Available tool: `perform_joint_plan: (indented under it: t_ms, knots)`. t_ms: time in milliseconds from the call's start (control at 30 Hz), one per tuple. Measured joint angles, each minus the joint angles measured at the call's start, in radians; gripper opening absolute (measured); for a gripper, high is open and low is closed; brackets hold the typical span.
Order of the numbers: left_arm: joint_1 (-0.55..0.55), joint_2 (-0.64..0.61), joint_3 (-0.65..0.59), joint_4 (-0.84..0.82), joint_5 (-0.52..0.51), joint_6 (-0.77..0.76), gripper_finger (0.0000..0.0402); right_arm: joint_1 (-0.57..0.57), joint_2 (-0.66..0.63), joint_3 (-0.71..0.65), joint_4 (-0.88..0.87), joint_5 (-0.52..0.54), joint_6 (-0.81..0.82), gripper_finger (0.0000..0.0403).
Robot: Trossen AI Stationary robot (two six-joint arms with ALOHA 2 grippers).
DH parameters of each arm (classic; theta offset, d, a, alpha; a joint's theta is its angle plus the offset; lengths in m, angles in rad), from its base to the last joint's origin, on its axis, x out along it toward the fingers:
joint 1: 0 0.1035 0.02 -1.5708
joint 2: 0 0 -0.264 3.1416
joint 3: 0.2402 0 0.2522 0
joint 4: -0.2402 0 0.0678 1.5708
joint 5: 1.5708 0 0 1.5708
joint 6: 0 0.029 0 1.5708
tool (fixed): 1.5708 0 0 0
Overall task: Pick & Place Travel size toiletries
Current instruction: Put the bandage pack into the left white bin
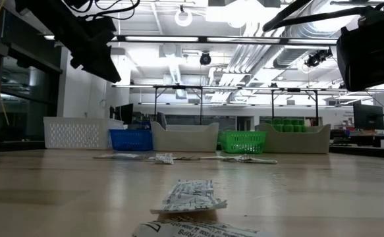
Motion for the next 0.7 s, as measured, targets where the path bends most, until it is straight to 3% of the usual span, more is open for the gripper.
perform_joint_plan:
  t_ms: [233, 400, 700]
  knots:
    - [0.000, 0.000, 0.000, -0.025, 0.001, -0.015, 0.0117, -0.008, -0.014, -0.001, -0.008, 0.011, -0.027, 0.0003]
    - [0.000, 0.000, -0.001, -0.026, 0.033, -0.033, 0.0117, -0.023, -0.077, -0.001, -0.088, 0.088, -0.077, 0.0003]
    - [0.000, 0.026, -0.001, 0.036, 0.119, -0.034, 0.0117, -0.097, -0.213, 0.001, -0.253, 0.420, -0.262, 0.0003]
